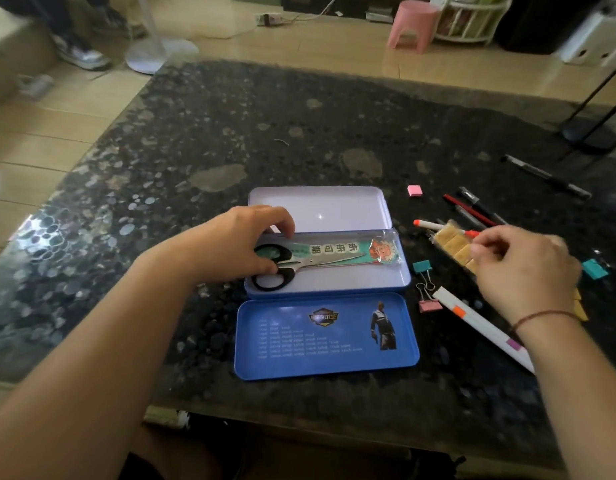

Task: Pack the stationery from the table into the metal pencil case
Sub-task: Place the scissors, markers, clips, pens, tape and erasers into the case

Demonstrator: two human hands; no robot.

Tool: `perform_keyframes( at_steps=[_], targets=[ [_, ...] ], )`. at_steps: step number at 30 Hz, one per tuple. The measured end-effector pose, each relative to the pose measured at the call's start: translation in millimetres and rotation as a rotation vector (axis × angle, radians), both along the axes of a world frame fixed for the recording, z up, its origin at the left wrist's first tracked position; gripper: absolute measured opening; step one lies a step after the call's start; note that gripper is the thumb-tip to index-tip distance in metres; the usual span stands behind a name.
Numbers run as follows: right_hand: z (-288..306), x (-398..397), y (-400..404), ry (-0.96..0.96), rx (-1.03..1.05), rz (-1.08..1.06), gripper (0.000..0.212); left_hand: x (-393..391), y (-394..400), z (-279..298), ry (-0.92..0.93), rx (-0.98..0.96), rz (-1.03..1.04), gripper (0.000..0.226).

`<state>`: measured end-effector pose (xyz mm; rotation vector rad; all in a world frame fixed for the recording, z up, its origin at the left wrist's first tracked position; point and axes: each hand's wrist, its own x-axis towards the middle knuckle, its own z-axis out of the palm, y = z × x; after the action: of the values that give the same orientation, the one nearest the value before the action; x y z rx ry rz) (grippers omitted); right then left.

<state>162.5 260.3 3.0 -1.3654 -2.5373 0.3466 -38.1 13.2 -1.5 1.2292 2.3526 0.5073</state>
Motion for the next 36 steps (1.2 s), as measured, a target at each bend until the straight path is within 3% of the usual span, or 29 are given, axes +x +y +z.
perform_keyframes(
  at_steps=[4,9,16,20,25,36],
  targets=[
    [9.0,-6.7,-20.9,0.319,0.071,0.209,0.010,1.0,1.5,-4.2,0.010,-0.033,-0.071,0.035],
    [-17.7,-31.1,-64.3,0.211,-0.012,0.637,0.007,1.7,3.7,-4.7,0.007,-0.043,-0.084,0.033],
    [-42.5,-46.4,-77.8,0.247,-0.008,0.654,0.006,5.2,5.4,-1.5,0.026,-0.068,-0.097,0.026],
    [-45.9,-48.9,-76.0,0.132,-0.052,0.708,0.014,4.9,5.9,-2.7,0.022,-0.061,-0.098,0.035],
    [-34.0,-37.7,-76.2,-0.027,-0.022,0.861,0.043,4.3,6.9,-4.3,0.051,-0.088,-0.111,0.040],
    [-20.8,-27.5,-82.6,-0.119,-0.079,0.995,0.049,6.6,8.4,-3.0,0.055,-0.131,-0.140,0.040]
  ],
)
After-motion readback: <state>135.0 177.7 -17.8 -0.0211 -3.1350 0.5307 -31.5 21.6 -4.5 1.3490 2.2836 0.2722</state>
